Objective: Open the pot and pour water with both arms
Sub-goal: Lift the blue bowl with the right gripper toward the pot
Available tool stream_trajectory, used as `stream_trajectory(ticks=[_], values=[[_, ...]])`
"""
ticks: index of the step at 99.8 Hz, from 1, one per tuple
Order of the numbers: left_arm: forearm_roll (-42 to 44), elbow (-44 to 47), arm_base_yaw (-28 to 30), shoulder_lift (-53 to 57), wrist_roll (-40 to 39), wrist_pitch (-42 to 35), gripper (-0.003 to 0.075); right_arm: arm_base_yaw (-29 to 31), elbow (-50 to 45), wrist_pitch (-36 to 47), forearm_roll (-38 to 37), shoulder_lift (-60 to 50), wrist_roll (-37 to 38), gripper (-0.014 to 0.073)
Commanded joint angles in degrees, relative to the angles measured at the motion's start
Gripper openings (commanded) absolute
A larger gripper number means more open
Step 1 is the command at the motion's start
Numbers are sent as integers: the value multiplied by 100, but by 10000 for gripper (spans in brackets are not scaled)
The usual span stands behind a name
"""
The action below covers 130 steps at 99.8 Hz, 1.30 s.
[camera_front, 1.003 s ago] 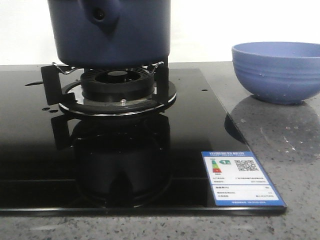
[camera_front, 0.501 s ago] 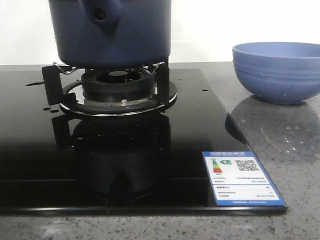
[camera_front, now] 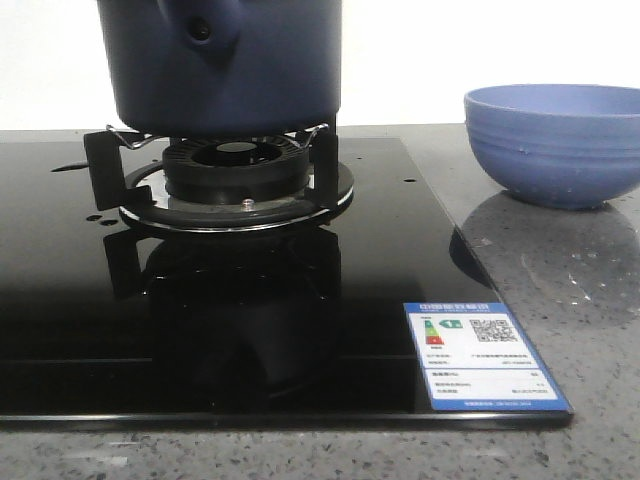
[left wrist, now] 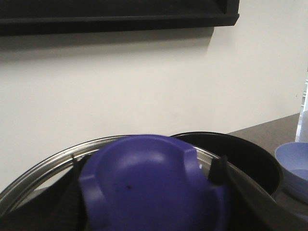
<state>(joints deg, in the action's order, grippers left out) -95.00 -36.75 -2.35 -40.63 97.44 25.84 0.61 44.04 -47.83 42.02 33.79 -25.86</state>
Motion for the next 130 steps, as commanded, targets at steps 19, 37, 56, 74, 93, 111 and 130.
stream_trajectory(ticks=[19,37,56,74,93,111,130], values=[[-417,-128,-166,125,-42,-74,251,209,1106,639,-764,1387,706,512],[-444,-128,-236,125,-42,-128,251,708,2046,91,-1664,2501,2062,512],[-454,-128,-362,125,-42,-128,251,1183,2231,-229,-1441,3664,2073,512],[-454,-128,-412,125,-42,-128,251,1183,2231,-383,-1295,4507,2073,498],[-454,-128,-412,125,-42,-128,251,1183,2231,-422,-1062,4921,2053,261],[-454,-128,-412,125,-42,-128,251,1183,2231,-400,-893,4971,1936,-10],[-457,-128,-412,125,-42,-128,251,1162,2262,-415,-462,4846,1715,-67]])
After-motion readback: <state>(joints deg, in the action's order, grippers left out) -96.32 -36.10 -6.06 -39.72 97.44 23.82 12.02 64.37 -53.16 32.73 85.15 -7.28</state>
